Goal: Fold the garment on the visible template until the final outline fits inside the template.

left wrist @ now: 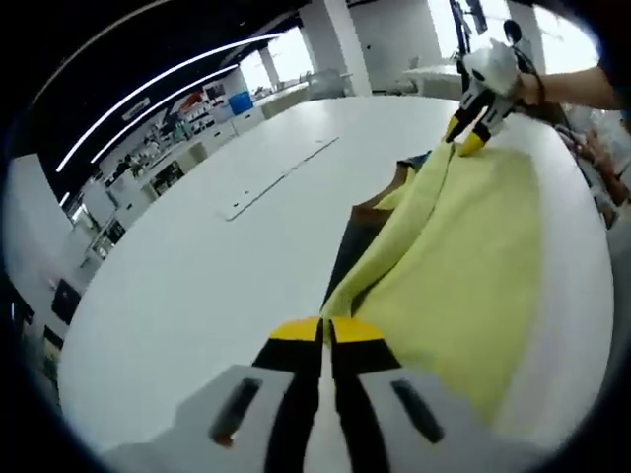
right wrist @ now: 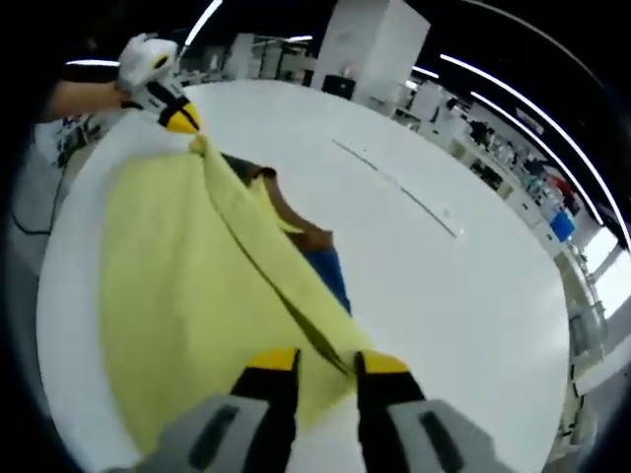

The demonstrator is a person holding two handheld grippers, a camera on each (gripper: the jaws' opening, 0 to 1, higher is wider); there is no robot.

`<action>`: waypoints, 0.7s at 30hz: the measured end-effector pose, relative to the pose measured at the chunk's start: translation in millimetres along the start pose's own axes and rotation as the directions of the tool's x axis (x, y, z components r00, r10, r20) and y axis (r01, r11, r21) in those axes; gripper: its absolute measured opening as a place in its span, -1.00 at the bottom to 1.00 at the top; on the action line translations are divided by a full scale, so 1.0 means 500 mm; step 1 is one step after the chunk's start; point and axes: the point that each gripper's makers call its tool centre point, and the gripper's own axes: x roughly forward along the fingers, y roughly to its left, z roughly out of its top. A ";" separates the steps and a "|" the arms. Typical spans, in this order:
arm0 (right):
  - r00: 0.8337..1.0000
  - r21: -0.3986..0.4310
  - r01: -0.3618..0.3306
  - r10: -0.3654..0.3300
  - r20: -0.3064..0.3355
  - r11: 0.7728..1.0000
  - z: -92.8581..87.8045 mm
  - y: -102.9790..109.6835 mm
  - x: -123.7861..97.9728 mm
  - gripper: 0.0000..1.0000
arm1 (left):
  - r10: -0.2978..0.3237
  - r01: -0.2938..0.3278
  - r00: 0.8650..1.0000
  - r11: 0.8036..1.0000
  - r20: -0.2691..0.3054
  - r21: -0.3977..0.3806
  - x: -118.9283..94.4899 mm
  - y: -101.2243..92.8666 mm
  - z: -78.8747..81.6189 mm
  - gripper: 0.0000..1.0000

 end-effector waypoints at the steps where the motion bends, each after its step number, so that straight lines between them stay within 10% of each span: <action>1: 1.000 0.009 0.004 -0.004 0.000 1.000 -0.001 0.000 0.000 -0.63 | -0.011 0.011 1.000 1.000 -0.005 0.002 0.004 -0.007 -0.004 -0.99; 9: 1.000 0.039 -0.007 0.006 0.013 0.999 -0.002 0.000 0.001 -0.63 | -0.033 0.045 0.997 0.986 -0.072 0.159 0.043 -0.026 -0.032 -0.80; 21: 1.000 -0.008 0.016 -0.015 0.022 1.000 0.007 -0.010 0.008 -0.68 | -0.003 0.009 0.999 0.990 -0.047 0.144 0.063 0.002 -0.025 -0.84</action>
